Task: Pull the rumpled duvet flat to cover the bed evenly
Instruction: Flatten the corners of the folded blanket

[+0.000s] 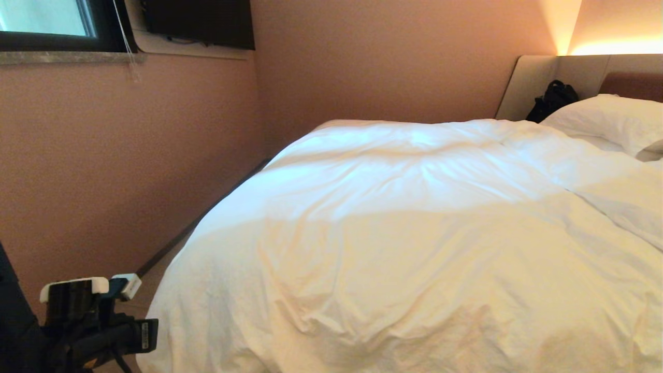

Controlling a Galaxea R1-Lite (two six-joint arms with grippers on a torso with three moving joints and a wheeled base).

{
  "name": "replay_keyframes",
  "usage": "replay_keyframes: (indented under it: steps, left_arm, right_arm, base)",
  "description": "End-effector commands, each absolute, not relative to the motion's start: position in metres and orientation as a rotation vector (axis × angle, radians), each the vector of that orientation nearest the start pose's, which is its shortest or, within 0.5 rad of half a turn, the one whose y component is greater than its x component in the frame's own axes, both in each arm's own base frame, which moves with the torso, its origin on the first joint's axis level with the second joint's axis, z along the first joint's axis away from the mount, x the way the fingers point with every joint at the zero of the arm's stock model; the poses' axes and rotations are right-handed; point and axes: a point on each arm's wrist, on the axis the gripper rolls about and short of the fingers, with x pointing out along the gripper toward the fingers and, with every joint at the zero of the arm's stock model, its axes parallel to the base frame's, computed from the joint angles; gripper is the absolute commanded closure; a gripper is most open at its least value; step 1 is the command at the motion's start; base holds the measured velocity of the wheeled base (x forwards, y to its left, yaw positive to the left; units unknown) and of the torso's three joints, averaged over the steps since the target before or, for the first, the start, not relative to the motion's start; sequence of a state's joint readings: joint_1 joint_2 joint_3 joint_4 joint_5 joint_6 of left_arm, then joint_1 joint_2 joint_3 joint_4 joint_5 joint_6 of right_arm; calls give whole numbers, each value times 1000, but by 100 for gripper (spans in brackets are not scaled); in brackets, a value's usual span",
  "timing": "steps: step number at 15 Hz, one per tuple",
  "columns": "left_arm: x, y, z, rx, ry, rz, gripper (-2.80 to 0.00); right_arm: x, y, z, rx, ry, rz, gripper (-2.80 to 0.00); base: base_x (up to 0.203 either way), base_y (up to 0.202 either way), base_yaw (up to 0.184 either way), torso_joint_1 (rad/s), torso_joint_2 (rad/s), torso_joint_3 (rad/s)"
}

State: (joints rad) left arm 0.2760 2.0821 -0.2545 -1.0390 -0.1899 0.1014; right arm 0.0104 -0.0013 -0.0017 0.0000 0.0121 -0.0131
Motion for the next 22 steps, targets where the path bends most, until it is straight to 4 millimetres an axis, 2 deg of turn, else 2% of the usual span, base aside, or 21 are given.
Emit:
replay_keyframes:
  steps: [1, 3, 7, 11, 15, 18, 22]
  left_arm:
    - [241, 64, -20, -80, 739, 18, 0]
    - [238, 62, -27, -57, 706, -2, 0]
    - [238, 62, -24, -46, 654, -5, 0]
    - [240, 61, -24, -72, 643, -87, 0]
    - [262, 65, -27, -60, 603, -91, 0]
    - [276, 69, -26, -96, 676, -91, 0]
    - [298, 76, -7, -151, 791, -89, 0]
  right_arm:
    - [-23, 0, 76, -14, -2, 23, 0]
    - [-23, 0, 76, -14, -2, 23, 0]
    - [-23, 0, 76, -14, -2, 23, 0]
    - [-23, 0, 76, -14, -2, 23, 0]
    - [-23, 0, 76, -14, -2, 23, 0]
    - [-23, 0, 76, -14, -2, 21, 0]
    - [-23, 0, 76, -14, -2, 23, 0]
  base:
    - [0, 0, 0, 0, 0, 0]
    - [0, 0, 0, 0, 0, 0]
    - [0, 0, 0, 0, 0, 0]
    - [0, 0, 0, 0, 0, 0]
    - [0, 0, 0, 0, 0, 0]
    - [0, 0, 0, 0, 0, 0]
    - [0, 0, 0, 0, 0, 0]
